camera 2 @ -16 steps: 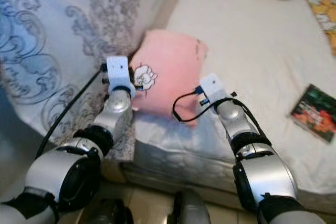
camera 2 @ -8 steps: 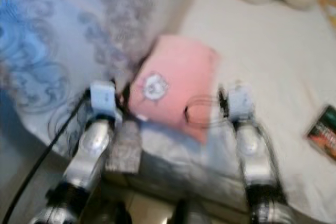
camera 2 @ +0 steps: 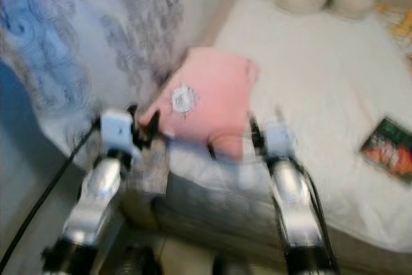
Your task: Clean up the room
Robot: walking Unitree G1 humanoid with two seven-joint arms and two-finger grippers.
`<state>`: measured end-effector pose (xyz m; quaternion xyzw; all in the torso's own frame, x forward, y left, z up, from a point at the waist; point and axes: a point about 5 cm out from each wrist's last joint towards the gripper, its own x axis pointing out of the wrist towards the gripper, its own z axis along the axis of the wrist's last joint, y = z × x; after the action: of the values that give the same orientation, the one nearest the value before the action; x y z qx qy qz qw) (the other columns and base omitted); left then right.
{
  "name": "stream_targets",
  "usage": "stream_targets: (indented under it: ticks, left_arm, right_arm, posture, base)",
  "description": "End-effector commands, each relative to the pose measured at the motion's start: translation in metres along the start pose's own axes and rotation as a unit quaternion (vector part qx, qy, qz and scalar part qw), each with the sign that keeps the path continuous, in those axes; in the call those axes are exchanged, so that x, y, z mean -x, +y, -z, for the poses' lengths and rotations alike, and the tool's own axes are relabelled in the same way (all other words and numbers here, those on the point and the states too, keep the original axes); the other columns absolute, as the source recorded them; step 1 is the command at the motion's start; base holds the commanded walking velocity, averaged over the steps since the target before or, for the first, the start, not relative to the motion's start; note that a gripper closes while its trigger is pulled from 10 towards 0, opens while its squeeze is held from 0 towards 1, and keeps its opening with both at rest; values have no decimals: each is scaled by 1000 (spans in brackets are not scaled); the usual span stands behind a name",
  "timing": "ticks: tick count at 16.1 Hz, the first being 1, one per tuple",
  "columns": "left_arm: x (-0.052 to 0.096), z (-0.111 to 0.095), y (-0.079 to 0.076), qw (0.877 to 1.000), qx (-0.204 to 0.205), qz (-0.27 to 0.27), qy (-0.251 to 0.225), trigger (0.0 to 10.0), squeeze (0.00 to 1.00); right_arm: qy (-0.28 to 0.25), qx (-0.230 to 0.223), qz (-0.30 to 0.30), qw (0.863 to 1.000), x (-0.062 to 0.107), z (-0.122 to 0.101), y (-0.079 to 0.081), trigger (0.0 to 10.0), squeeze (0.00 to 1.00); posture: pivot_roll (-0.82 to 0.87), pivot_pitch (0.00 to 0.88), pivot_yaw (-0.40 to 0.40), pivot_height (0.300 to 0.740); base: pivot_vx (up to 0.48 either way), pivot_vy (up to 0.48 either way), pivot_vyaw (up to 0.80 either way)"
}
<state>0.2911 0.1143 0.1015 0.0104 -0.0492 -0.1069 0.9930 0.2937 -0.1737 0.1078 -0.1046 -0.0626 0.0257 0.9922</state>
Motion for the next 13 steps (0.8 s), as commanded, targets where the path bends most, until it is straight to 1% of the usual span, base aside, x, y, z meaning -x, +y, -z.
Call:
stream_targets:
  ticks: [1,2,4,5,6,8,9,10,11,12,13]
  left_arm:
    - [-2,-3,-1,1000,2,6,-4,10000,0]
    - [-1,-2,1,1000,9,5,-2,10000,0]
    - [-2,-2,4,1000,8,-4,-1,10000,0]
    - [-2,-2,4,1000,9,-5,-1,10000,0]
    - [-3,-1,5,1000,11,-9,3,10000,0]
    - [-3,2,8,1000,12,-23,14,10000,0]
    - [-3,7,12,999,24,-35,25,10000,0]
    - [-2,12,16,997,46,-51,38,10000,0]
    - [-1,17,19,995,52,-64,53,10000,0]
    - [7,37,31,984,90,-111,106,10000,0]
    - [13,47,37,981,76,-122,128,10000,0]
  right_arm:
    - [13,10,10,1000,4,4,-6,10000,0]
    - [9,15,11,1000,3,2,-6,10000,0]
    - [28,13,8,999,9,7,-1,10000,0]
    - [32,12,7,999,10,9,0,10000,0]
    - [46,2,15,999,11,12,-1,10000,0]
    - [63,-1,24,998,13,18,-3,10000,0]
    - [69,0,27,997,16,21,-5,10000,0]
    - [69,-1,28,997,17,22,-7,10000,0]
    - [72,-7,31,997,18,24,-8,10000,0]
    - [108,-46,50,992,22,34,-12,10000,0]
    - [139,-70,59,986,24,44,-14,10000,0]
  posture:
    - [-151,0,16,697]
    - [-151,0,16,697]
    - [-148,0,14,697]
    - [-148,0,14,697]
    - [-148,0,16,697]
    - [-154,0,17,697]
    - [-158,0,18,697]
    - [-166,0,20,697]
    - [-169,0,21,697]
    - [-174,0,21,697]
    - [-176,0,20,697]
  base:
    - [0,0,-750]
    - [0,-480,-756]
    - [0,0,-756]
    - [0,0,-756]
    - [0,0,-756]
    - [0,0,-753]
    - [0,-480,-756]
    - [0,-480,-756]
    - [0,-480,-756]
    - [0,0,0]
    - [0,0,0]
